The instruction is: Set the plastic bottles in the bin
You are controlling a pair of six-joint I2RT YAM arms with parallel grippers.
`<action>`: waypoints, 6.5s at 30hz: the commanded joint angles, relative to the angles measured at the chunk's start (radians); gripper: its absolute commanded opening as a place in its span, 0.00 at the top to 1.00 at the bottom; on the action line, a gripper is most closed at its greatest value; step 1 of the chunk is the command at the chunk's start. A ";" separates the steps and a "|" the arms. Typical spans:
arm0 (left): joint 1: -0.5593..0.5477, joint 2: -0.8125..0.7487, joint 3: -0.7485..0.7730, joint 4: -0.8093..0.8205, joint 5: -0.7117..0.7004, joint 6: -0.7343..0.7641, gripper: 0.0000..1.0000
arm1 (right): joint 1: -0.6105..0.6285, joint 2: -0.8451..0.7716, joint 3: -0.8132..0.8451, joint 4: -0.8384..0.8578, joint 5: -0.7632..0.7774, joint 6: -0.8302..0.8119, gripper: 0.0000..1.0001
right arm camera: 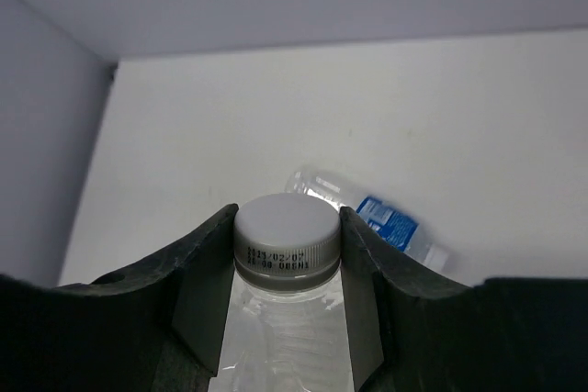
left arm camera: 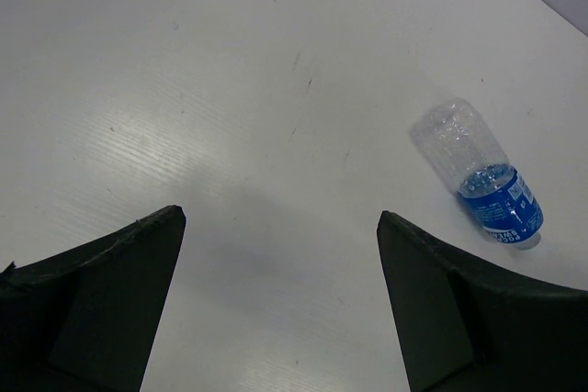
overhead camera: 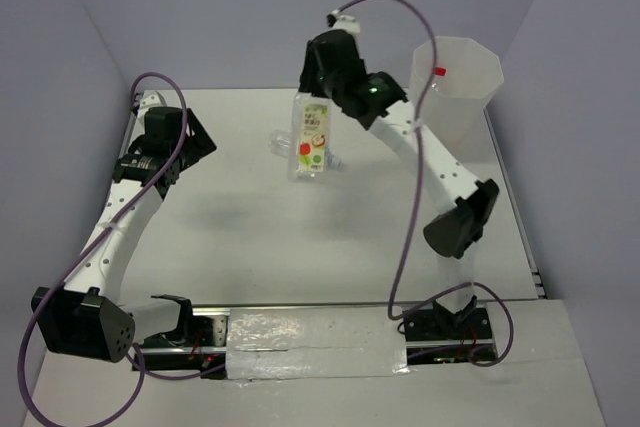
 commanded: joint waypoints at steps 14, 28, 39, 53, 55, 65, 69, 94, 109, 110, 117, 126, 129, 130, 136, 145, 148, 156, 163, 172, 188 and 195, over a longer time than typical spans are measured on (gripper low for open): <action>0.008 0.010 0.044 0.032 0.023 0.010 0.00 | -0.307 -0.316 -0.083 0.878 0.584 -0.696 0.69; 0.008 0.064 0.065 0.035 0.019 0.031 0.01 | -0.487 -0.075 -0.079 1.485 0.636 -1.053 0.69; 0.008 0.084 0.072 0.037 0.022 0.018 0.00 | -0.539 -0.032 -0.200 1.432 0.633 -0.980 0.56; 0.008 0.065 0.052 0.034 0.023 -0.002 0.00 | -0.418 -0.149 0.167 0.674 0.402 -0.742 0.09; 0.008 0.061 0.053 0.029 0.025 -0.004 0.01 | -0.351 -0.203 0.118 0.567 0.252 -0.728 0.10; 0.008 0.024 0.033 0.025 0.042 -0.013 0.01 | -0.218 -0.219 -0.235 0.162 -0.426 -0.573 0.08; 0.008 0.012 0.022 0.021 0.039 -0.010 0.01 | -0.217 -0.094 -0.266 0.050 -0.488 -0.640 0.05; 0.008 0.061 0.067 0.011 0.028 0.010 0.01 | -0.206 0.347 -0.227 -0.063 -0.525 -0.800 0.03; 0.008 0.044 0.056 0.002 0.010 0.021 0.01 | -0.152 0.349 -0.201 -0.086 -0.540 -0.794 0.17; 0.008 0.042 0.056 0.002 0.008 0.021 0.00 | -0.149 0.346 -0.203 -0.086 -0.539 -0.791 0.21; 0.008 0.027 0.044 0.002 0.002 0.024 0.01 | -0.134 0.333 -0.230 -0.070 -0.505 -0.777 0.39; 0.008 0.018 0.035 0.002 -0.003 0.025 0.00 | -0.123 0.338 -0.260 -0.050 -0.462 -0.753 0.30; 0.008 0.018 0.033 0.002 -0.003 0.025 0.01 | -0.119 0.346 -0.273 -0.041 -0.451 -0.744 0.22; 0.009 0.019 0.033 0.000 -0.004 0.027 0.00 | -0.120 0.349 -0.278 -0.035 -0.450 -0.739 0.22; 0.009 0.018 0.033 -0.002 -0.006 0.027 0.01 | -0.119 0.353 -0.283 -0.024 -0.447 -0.730 0.35; 0.009 0.021 0.029 0.002 -0.006 0.025 0.01 | -0.112 0.249 -0.293 -0.027 -0.448 -0.685 0.94; 0.011 0.022 0.030 0.003 -0.006 0.024 0.00 | -0.112 0.119 -0.269 -0.044 -0.405 -0.653 0.94; 0.009 0.022 0.032 0.015 0.006 0.019 0.00 | -0.157 -0.201 -0.309 0.008 -0.260 -0.546 0.95; 0.009 0.025 0.032 0.023 0.020 0.019 0.00 | -0.284 -0.485 -0.523 0.238 -0.051 -0.452 0.95; 0.009 0.041 0.036 0.035 0.040 0.015 0.00 | -0.525 -0.451 -0.553 0.408 0.147 -0.417 0.95; 0.011 0.051 0.038 0.026 0.011 0.025 0.00 | -0.565 -0.200 -0.421 0.441 0.158 -0.415 0.95; 0.011 0.050 0.033 0.025 0.008 0.024 0.00 | -0.565 -0.213 -0.470 0.448 0.162 -0.391 0.63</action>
